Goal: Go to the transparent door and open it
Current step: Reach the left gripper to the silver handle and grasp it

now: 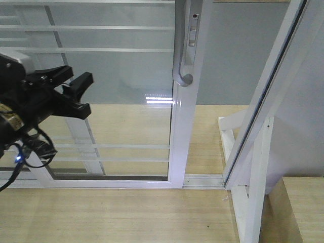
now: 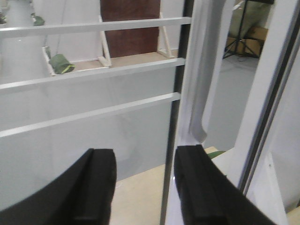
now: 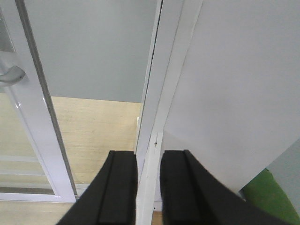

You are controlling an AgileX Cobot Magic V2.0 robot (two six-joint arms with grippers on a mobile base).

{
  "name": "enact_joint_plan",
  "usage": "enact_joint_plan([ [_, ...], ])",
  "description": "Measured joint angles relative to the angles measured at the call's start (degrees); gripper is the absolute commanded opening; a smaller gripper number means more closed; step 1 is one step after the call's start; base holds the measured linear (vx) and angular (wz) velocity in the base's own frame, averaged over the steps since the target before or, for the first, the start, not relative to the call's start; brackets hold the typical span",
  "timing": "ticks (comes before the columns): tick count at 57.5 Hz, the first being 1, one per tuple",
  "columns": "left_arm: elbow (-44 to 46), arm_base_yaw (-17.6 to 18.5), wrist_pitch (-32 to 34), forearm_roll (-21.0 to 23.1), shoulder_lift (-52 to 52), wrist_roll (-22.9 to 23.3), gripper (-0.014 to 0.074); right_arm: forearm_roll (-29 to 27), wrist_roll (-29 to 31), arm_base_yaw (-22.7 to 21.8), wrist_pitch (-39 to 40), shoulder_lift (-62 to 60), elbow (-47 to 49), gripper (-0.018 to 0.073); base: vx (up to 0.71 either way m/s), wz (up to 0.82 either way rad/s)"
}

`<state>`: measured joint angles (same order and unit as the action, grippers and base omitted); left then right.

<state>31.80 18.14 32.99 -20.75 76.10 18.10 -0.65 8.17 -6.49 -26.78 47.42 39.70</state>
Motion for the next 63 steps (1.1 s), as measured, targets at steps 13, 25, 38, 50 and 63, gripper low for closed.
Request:
enact_joint_plan([
  [13, 13.68, 5.11, 1.41, -1.05, 13.14, 0.21, 0.0517, 0.0, -0.33, 0.0, 0.0, 0.0, 0.0, 0.0253, 0.0, 0.0],
  [25, 27.06, 7.46, 1.35, -1.12, 25.1, 0.22, 0.0517, 0.0, -0.44, 0.0, 0.0, 0.0, 0.0, 0.0253, 0.0, 0.0],
  [38, 41.48, 9.36, -1.76, -1.19, 34.76, 0.17, 0.0517, -0.07, -0.44, -0.02, 0.0, 0.0, 0.0, 0.0253, 0.0, 0.0],
  [50, 51.83, 10.17, -3.75, -1.25, 41.63, 0.29, 0.0517, -0.18, -0.62, -0.09, 0.0, 0.0, 0.0, 0.0253, 0.0, 0.0],
  [63, 61.53, 10.42, -4.71, -1.87, 48.18, 1.63, 0.0517, -0.18, -0.87, -0.09, 0.07, 0.0, 0.0, 0.0253, 0.0, 0.0],
])
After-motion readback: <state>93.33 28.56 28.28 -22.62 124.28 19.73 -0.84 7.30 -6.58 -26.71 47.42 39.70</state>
